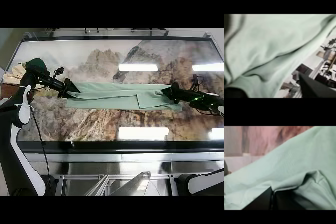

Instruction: Fold the shirts.

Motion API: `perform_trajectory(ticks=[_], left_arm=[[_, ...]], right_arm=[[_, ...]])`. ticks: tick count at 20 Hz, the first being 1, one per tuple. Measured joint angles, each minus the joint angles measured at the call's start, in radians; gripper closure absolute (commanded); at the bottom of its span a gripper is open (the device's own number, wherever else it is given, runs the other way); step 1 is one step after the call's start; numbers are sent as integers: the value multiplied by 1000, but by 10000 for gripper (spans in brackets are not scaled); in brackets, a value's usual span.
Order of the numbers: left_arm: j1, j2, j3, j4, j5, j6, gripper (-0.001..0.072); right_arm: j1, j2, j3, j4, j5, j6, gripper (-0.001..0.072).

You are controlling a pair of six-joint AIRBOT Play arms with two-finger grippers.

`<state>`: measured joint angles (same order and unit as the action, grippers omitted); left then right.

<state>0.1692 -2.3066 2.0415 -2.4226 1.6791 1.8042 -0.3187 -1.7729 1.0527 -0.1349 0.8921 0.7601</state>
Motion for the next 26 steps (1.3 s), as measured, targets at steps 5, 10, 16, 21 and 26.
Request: perform_trajectory(ticks=[5, 10, 16, 21, 26], left_arm=[[59, 41, 3, 10, -19, -17, 26], [113, 159, 5, -24, -23, -26, 28], [77, 218, 5, -37, -22, -32, 271], [55, 225, 5, -37, -31, -32, 702], [-32, 203, 5, -4, -43, -33, 703]], right_arm=[[-72, 82, 48, -168, 68, 31, 61], [-176, 134, 113, -493, 117, 216, 58], [-109, 43, 130, -574, 183, 280, 59], [34, -36, 180, -525, 201, 281, 130], [141, -100, 259, -530, 198, 294, 685]])
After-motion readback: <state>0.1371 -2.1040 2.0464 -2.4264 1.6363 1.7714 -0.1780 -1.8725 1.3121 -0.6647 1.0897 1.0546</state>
